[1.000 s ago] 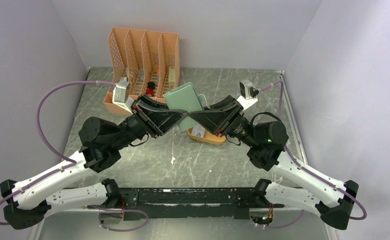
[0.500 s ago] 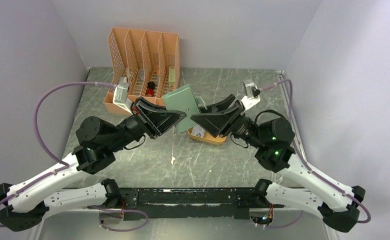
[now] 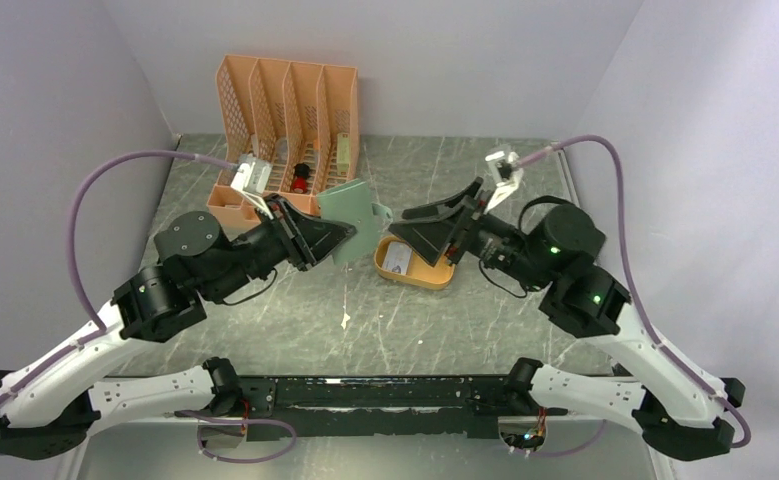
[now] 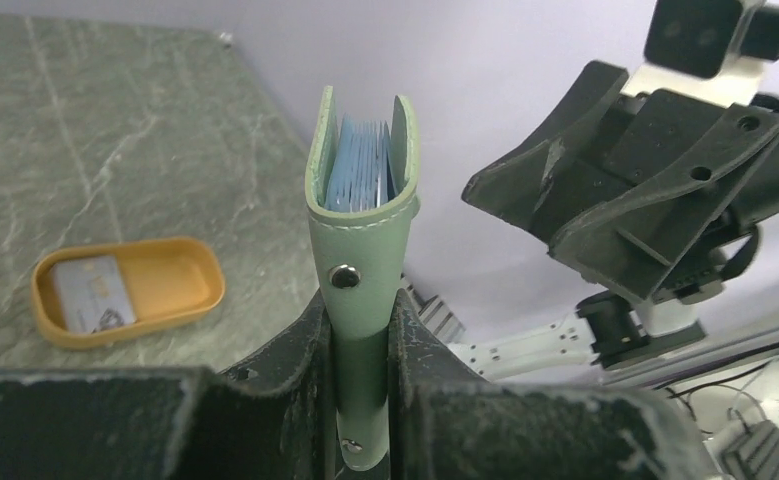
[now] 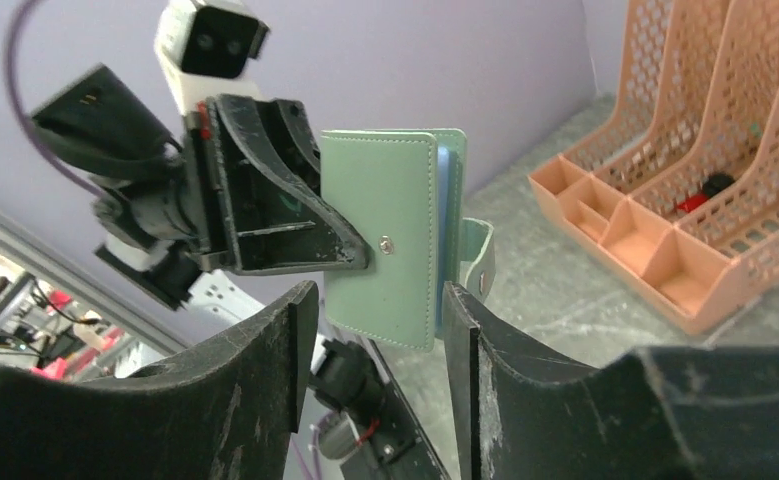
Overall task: Put the credit cards into the card holder
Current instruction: Close the card holder at the center of the board.
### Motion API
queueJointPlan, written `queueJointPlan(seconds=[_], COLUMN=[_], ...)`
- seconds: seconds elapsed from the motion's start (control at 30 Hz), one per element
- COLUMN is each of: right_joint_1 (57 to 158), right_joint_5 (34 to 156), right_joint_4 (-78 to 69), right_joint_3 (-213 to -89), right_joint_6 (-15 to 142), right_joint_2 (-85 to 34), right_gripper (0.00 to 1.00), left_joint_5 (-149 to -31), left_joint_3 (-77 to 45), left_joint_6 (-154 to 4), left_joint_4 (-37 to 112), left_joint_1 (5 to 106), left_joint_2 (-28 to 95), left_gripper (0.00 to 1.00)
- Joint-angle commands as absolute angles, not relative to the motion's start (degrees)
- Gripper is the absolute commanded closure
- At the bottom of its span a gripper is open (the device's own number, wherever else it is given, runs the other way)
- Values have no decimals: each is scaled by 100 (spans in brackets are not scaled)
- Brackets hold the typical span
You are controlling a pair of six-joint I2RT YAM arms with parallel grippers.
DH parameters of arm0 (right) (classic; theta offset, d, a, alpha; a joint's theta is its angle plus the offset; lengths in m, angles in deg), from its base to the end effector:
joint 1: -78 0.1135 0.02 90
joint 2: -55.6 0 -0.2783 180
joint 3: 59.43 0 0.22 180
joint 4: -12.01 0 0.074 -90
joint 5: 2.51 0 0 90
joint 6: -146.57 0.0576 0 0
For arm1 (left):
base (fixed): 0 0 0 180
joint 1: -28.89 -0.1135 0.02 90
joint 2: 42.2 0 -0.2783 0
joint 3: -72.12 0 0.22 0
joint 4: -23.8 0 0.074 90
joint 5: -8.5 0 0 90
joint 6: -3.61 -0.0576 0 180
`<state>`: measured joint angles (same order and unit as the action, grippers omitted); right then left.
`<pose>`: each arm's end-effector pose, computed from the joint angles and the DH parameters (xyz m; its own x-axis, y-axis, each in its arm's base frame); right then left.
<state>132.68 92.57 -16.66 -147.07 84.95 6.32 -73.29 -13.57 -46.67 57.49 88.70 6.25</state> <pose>0.0770 0.1176 0.4831 -0.3247 0.3607 -0.8743 -0.8057 0.3787 0.4554 0.0782 -0.1180 0.4630 -0.4769 -0.4380 -0.7621 0.6228 0.4434 -0.6446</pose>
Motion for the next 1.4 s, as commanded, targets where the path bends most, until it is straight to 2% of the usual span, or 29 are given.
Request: queueJointPlan(seconds=[0.0, 0.27, 0.47, 0.6, 0.73, 0.9, 1.2, 1.37], right_joint_1=[13277, 13283, 13283, 13284, 13283, 13284, 13284, 13282], right_joint_5=[9165, 8812, 8586, 8517, 8627, 8714, 8837, 8874], right_joint_4=[-2049, -2116, -1991, -2090, -2159, -2222, -2214, -2217], right_joint_3=[-14763, -14797, -14633, -14635, -14671, -14757, -14723, -14740], right_joint_6=[8473, 8532, 8448, 8417, 8431, 8438, 8489, 8504], right_joint_2=[302, 112, 378, 442, 315, 147, 113, 69], right_gripper=[49, 54, 47, 47, 52, 64, 73, 76], left_joint_5=[-7181, -7193, -7149, -7172, -7217, -7237, -7234, -7266], left_joint_3=[-1622, -1555, -1525, -1529, -1528, -1517, -1509, -1516], left_joint_6=[-4812, -4844, -4905, -4914, -4913, -4879, -4882, -4869], left_joint_4=[6124, 6160, 6219, 6252, 6248, 6221, 6247, 6230], left_joint_1=[8856, 8856, 8856, 8858, 8857, 8857, 8857, 8856], left_joint_2=[651, 576, 544, 542, 524, 472, 409, 389], left_gripper=[95, 95, 95, 95, 95, 95, 95, 95])
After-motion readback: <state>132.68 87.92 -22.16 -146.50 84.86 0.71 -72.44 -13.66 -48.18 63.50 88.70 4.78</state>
